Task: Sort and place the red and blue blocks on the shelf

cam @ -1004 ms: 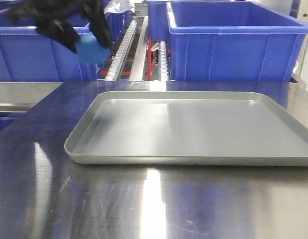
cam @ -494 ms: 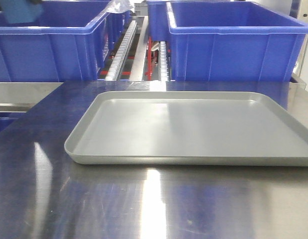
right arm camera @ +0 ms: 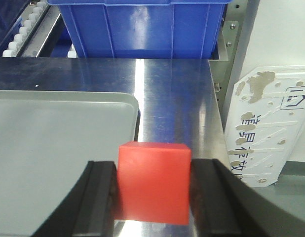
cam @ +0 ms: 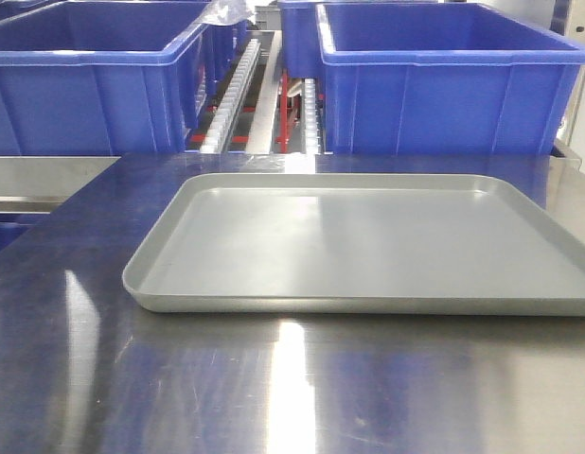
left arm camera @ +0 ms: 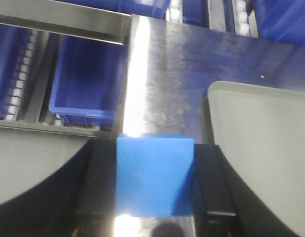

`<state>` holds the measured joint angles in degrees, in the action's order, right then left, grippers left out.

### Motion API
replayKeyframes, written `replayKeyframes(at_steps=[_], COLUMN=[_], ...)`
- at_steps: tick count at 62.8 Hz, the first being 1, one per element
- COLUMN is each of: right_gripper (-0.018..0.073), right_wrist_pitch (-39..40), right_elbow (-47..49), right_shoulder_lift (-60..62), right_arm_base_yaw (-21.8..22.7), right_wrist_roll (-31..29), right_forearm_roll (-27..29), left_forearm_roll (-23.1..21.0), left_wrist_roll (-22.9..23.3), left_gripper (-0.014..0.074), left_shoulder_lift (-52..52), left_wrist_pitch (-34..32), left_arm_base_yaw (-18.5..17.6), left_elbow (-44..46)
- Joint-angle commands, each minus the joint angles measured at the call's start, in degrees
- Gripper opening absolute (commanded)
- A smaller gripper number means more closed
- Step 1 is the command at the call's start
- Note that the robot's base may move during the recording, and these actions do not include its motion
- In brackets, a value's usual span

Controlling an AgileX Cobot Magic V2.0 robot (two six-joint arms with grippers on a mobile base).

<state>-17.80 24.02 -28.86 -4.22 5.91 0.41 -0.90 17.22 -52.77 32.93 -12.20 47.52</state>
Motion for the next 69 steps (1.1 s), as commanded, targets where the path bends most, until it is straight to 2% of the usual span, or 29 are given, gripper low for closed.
replayKeyframes(at_steps=[1, 29, 69], right_gripper=[0.0057, 0.0057, 0.0057], right_wrist_pitch=[5.07, 5.07, 5.02], right_elbow=[1.63, 1.63, 1.63], right_shoulder_lift=[-0.04, -0.04, -0.04], right_arm_base_yaw=[0.38, 0.38, 0.38], right_wrist_roll=[-0.06, -0.06, -0.06], right_forearm_roll=[-0.41, -0.41, -0.41], left_forearm_roll=[0.08, 0.08, 1.33], left_wrist_roll=[0.34, 0.34, 0.34], left_gripper=[0.0125, 0.0125, 0.0125], left_shoulder_lift=[4.48, 18.67, 26.38], left_wrist_pitch=[-5.81, -7.71, -9.47], left_arm_base_yaw=[0.86, 2.68, 2.68], left_elbow=[-1.65, -13.63, -21.95])
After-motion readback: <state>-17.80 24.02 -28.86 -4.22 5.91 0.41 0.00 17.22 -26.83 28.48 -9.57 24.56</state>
